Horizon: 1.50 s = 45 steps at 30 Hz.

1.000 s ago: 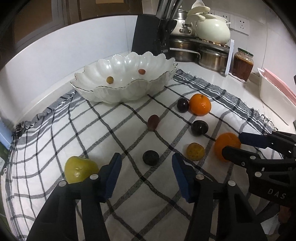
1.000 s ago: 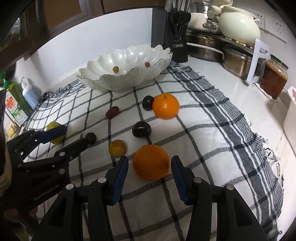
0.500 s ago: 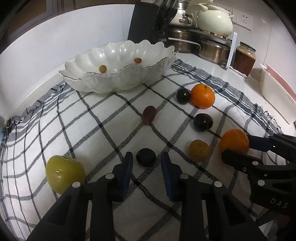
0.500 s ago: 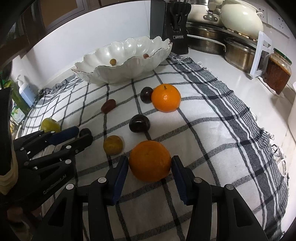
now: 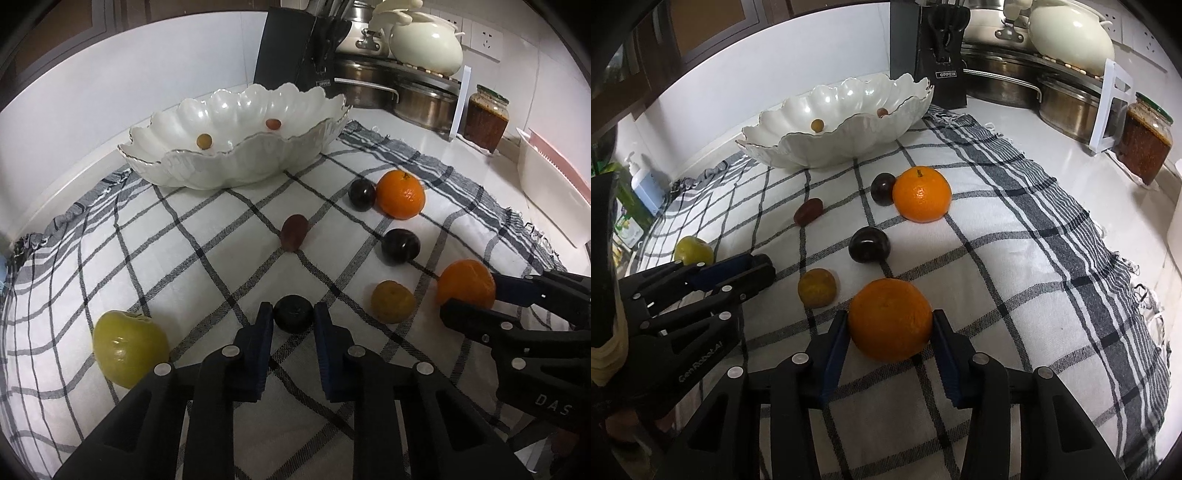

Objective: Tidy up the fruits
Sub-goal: 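Grasp the dark plum with the left tool while the right tool grasps the large orange, then carry the plum and orange into the white bowl and open both tools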

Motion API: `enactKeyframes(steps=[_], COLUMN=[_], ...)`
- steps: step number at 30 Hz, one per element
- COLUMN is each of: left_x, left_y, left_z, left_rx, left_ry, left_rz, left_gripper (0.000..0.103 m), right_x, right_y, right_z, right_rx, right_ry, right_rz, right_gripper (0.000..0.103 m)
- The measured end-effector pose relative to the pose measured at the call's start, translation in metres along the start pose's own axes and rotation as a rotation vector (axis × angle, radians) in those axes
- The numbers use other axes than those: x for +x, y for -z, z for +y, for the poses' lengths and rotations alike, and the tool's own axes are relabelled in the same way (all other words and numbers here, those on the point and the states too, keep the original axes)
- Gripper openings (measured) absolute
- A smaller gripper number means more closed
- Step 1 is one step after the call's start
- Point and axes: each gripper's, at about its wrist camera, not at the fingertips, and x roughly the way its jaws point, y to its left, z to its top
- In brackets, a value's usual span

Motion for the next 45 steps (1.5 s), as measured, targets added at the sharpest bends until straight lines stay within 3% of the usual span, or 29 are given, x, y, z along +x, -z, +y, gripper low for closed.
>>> enactKeyframes(steps=[20,45], left_x=[-0.06,-0.127], left_y=[-0.013,-0.061], left_z=[0.002,0.028], left_rx=[-0.049,-0.099], left_ry=[-0.018,-0.106], left_rz=[-0.127,-0.352], left_gripper=[0.023,0.023], right_x=[-0.045,-0.098], right_y=[-0.015,-0.08], right_z=[0.007,0.036], right_rx=[-0.033,-0.136], right_ry=[-0.053,-0.085], right_rz=[-0.137,-0.397], right_gripper=[0.045,0.045])
